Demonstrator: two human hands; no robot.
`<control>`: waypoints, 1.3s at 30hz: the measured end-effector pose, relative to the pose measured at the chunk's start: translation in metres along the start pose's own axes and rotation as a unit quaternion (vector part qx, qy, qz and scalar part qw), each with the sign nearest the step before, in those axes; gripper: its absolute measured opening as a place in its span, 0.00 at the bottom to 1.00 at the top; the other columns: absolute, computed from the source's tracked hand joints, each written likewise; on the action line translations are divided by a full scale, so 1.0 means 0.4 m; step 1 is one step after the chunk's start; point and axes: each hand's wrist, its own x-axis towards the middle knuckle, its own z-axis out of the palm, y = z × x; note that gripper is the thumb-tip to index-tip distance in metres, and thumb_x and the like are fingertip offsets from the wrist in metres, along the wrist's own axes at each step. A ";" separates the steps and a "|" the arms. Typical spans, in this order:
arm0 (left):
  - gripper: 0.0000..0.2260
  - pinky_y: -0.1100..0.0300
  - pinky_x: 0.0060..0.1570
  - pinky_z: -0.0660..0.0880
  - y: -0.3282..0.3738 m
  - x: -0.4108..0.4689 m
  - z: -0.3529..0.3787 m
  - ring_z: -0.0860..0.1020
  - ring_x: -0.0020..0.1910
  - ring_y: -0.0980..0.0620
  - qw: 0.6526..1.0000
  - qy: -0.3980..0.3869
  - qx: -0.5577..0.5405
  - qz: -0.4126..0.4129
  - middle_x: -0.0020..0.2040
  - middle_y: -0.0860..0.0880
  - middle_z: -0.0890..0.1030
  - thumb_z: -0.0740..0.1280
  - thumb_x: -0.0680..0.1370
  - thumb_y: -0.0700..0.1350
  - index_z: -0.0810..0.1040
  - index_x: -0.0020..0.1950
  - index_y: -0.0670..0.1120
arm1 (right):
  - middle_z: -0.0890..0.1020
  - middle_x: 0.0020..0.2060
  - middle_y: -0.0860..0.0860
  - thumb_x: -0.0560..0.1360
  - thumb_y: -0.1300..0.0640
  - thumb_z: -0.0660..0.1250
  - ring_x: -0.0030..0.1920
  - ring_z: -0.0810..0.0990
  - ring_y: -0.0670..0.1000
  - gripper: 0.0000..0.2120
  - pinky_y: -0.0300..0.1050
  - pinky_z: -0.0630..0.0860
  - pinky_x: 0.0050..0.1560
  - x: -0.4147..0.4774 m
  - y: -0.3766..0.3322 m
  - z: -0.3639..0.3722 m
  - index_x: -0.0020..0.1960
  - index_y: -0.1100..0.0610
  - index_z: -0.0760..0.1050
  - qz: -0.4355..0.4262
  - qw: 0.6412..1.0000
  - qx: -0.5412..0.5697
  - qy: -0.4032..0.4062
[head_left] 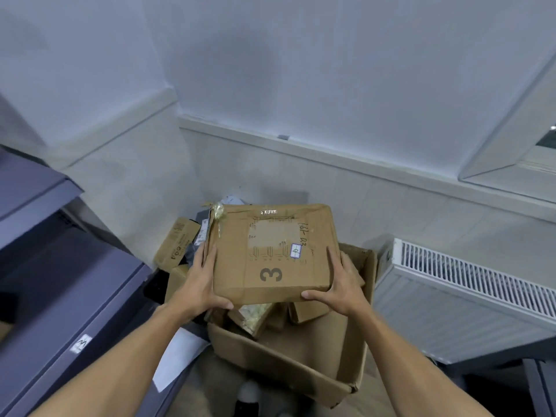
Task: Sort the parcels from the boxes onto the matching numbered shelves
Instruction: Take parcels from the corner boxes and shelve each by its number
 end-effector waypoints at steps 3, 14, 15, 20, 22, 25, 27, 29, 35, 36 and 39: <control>0.69 0.52 0.77 0.41 -0.012 -0.045 -0.031 0.37 0.79 0.48 1.000 0.013 -0.005 -0.022 0.79 0.47 0.30 0.82 0.60 0.60 0.32 0.80 0.45 | 0.47 0.79 0.53 0.57 0.34 0.81 0.78 0.53 0.57 0.70 0.58 0.56 0.77 0.013 -0.054 0.001 0.82 0.49 0.38 -0.015 1.000 -0.019 -0.019; 0.74 0.45 0.78 0.49 -0.087 -0.258 -0.135 0.42 0.79 0.46 0.994 0.086 -0.030 -0.054 0.77 0.56 0.28 0.84 0.56 0.58 0.27 0.78 0.50 | 0.44 0.80 0.54 0.60 0.37 0.82 0.79 0.53 0.60 0.68 0.58 0.58 0.76 -0.013 -0.258 0.051 0.82 0.50 0.38 -0.091 0.992 -0.073 -0.052; 0.74 0.46 0.78 0.48 -0.096 -0.283 -0.143 0.41 0.79 0.47 0.993 0.096 -0.031 -0.055 0.77 0.57 0.28 0.85 0.57 0.56 0.26 0.77 0.51 | 0.44 0.80 0.54 0.60 0.37 0.81 0.79 0.53 0.60 0.68 0.58 0.58 0.76 -0.024 -0.279 0.060 0.82 0.50 0.38 -0.098 0.991 -0.075 -0.055; 0.73 0.42 0.77 0.55 -0.168 -0.429 -0.175 0.46 0.80 0.44 0.986 0.135 -0.040 -0.085 0.78 0.57 0.30 0.84 0.56 0.58 0.26 0.77 0.54 | 0.45 0.80 0.52 0.59 0.34 0.80 0.78 0.55 0.59 0.68 0.59 0.60 0.75 -0.097 -0.374 0.128 0.82 0.50 0.38 -0.137 0.985 -0.089 -0.059; 0.73 0.43 0.78 0.54 -0.201 -0.495 -0.177 0.46 0.80 0.46 0.984 0.145 -0.049 -0.092 0.79 0.56 0.31 0.84 0.56 0.58 0.28 0.78 0.54 | 0.45 0.80 0.53 0.61 0.37 0.81 0.78 0.54 0.58 0.67 0.57 0.60 0.75 -0.135 -0.409 0.160 0.82 0.51 0.38 -0.149 0.982 -0.096 -0.072; 0.72 0.48 0.79 0.49 -0.241 -0.588 -0.173 0.41 0.80 0.48 0.981 0.158 -0.058 -0.097 0.79 0.52 0.31 0.84 0.58 0.57 0.28 0.78 0.50 | 0.47 0.79 0.53 0.61 0.37 0.81 0.77 0.57 0.58 0.67 0.55 0.62 0.73 -0.194 -0.451 0.209 0.82 0.52 0.39 -0.167 0.977 -0.107 -0.082; 0.71 0.52 0.78 0.46 -0.258 -0.642 -0.174 0.40 0.80 0.48 0.979 0.167 -0.061 -0.102 0.80 0.50 0.31 0.84 0.60 0.56 0.29 0.79 0.48 | 0.47 0.79 0.53 0.61 0.36 0.81 0.77 0.58 0.58 0.67 0.56 0.63 0.73 -0.226 -0.474 0.235 0.82 0.52 0.39 -0.175 0.975 -0.109 -0.087; 0.70 0.54 0.78 0.45 -0.266 -0.694 -0.177 0.39 0.80 0.48 0.976 0.177 -0.061 -0.112 0.80 0.48 0.32 0.84 0.61 0.56 0.30 0.79 0.47 | 0.48 0.79 0.53 0.60 0.35 0.81 0.76 0.60 0.58 0.67 0.57 0.65 0.73 -0.255 -0.494 0.257 0.82 0.52 0.39 -0.185 0.972 -0.112 -0.091; 0.66 0.51 0.78 0.47 -0.255 -0.839 -0.176 0.40 0.80 0.46 0.959 0.212 -0.052 -0.180 0.79 0.47 0.31 0.82 0.64 0.55 0.31 0.79 0.44 | 0.52 0.77 0.53 0.62 0.37 0.80 0.74 0.61 0.57 0.65 0.54 0.65 0.71 -0.302 -0.560 0.297 0.82 0.53 0.41 -0.252 0.954 -0.116 -0.116; 0.66 0.51 0.78 0.47 -0.248 -0.859 -0.175 0.41 0.80 0.46 0.956 0.218 -0.050 -0.191 0.80 0.47 0.31 0.82 0.64 0.55 0.32 0.79 0.44 | 0.53 0.77 0.54 0.62 0.37 0.81 0.74 0.61 0.57 0.65 0.53 0.64 0.71 -0.306 -0.568 0.301 0.82 0.53 0.41 -0.262 0.950 -0.118 -0.123; 0.66 0.52 0.78 0.48 -0.219 -0.911 -0.159 0.44 0.81 0.46 0.944 0.234 -0.044 -0.230 0.80 0.47 0.32 0.82 0.64 0.56 0.33 0.80 0.43 | 0.51 0.78 0.55 0.63 0.38 0.80 0.75 0.60 0.58 0.64 0.53 0.63 0.72 -0.314 -0.578 0.307 0.82 0.53 0.40 -0.284 0.940 -0.121 -0.147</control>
